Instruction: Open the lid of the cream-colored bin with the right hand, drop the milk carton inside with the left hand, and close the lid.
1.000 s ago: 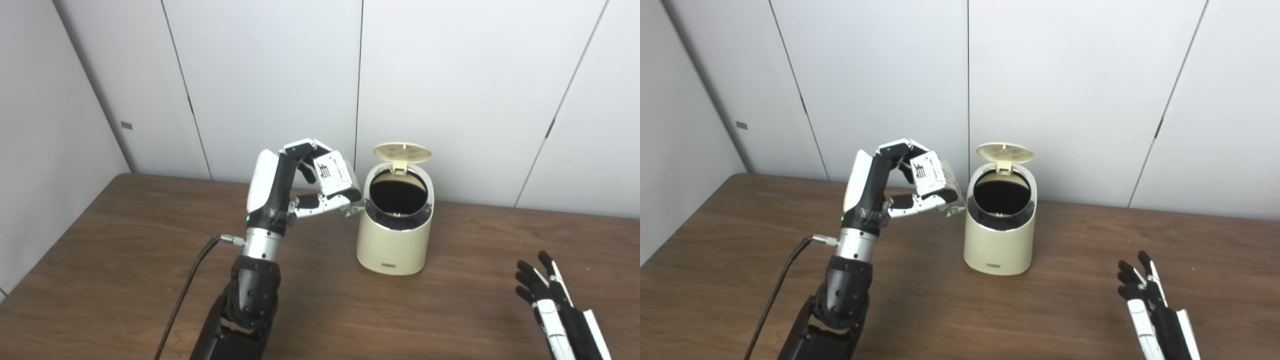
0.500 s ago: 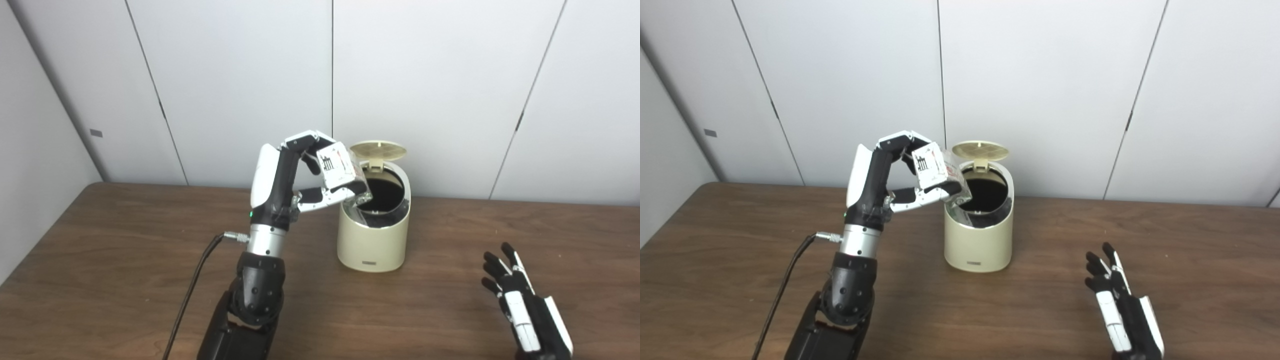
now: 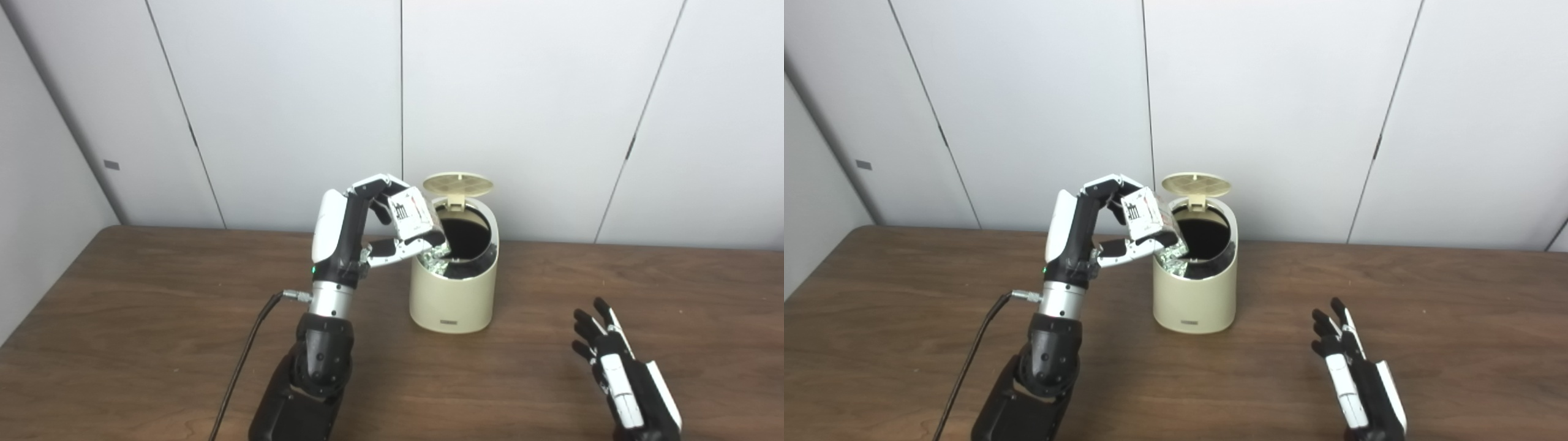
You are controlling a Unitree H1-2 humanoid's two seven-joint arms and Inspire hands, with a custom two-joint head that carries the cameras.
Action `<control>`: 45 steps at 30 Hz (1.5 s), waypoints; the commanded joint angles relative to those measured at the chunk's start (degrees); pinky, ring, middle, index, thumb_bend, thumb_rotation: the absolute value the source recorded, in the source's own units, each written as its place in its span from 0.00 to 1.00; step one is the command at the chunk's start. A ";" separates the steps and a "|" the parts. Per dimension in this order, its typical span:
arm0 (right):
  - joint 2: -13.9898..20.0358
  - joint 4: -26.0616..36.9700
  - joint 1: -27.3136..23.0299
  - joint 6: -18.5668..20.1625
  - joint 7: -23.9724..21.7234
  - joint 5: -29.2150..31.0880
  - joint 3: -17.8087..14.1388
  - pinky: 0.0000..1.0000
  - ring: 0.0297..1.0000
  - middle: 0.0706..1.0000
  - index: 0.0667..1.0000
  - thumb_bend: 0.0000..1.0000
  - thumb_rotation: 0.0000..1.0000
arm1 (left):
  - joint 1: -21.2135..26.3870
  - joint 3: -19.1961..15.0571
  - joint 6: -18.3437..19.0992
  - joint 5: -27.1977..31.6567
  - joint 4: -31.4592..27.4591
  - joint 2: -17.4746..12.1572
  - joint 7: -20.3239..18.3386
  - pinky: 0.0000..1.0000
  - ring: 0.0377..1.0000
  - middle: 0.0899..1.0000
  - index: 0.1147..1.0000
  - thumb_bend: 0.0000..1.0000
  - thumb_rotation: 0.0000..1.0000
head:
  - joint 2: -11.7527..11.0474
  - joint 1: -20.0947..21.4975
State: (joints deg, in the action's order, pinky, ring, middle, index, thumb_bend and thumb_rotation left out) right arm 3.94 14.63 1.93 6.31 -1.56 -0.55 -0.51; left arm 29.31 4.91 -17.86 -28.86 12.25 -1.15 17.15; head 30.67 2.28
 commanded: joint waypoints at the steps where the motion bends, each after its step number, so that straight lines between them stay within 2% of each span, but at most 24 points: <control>1: -0.46 2.43 -1.39 -0.83 0.10 -0.18 0.29 0.90 0.94 0.93 1.00 0.60 0.92 | 3.31 -0.13 -2.85 -0.22 -0.63 0.13 2.21 0.34 0.40 0.45 0.43 0.48 0.00 | 0.08 0.53; 7: -0.89 2.80 -1.49 -0.58 0.25 -1.16 0.79 0.91 0.94 0.92 1.00 0.61 0.92 | 4.34 -0.02 -4.71 -1.19 1.20 0.56 4.89 0.34 0.39 0.44 0.44 0.48 0.00 | 0.35 1.18; 13: -1.01 3.45 -1.76 1.00 0.16 -1.39 0.62 0.92 0.94 0.93 1.00 0.63 0.92 | 5.60 0.52 -4.28 -1.26 1.68 1.45 5.43 0.34 0.40 0.45 0.43 0.48 0.00 | 0.53 1.31; 19: -0.69 3.47 -1.91 1.02 -0.20 -1.33 0.66 0.91 0.95 0.93 0.98 0.61 0.92 | 6.30 1.26 -3.94 -2.09 2.58 2.08 6.41 0.35 0.41 0.45 0.42 0.48 0.00 | 0.50 1.52; 34: -1.05 3.66 -2.07 1.59 -0.08 -1.26 0.66 0.90 0.94 0.93 0.98 0.61 0.92 | 8.25 2.15 -6.04 -2.49 5.28 2.91 7.70 0.35 0.40 0.45 0.43 0.48 0.00 | 0.54 1.29; 45: -1.00 4.17 -1.74 1.72 -0.15 -1.18 0.61 0.90 0.94 0.93 0.99 0.64 0.93 | 8.69 3.93 -8.82 -4.00 9.27 0.94 9.46 0.35 0.41 0.46 0.42 0.48 0.00 | 0.95 1.17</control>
State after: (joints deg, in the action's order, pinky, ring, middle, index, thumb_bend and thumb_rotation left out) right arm 3.00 16.24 1.57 8.83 -1.58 -2.15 0.11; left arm 34.12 8.67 -23.91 -32.70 22.44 -0.04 24.51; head 31.55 3.43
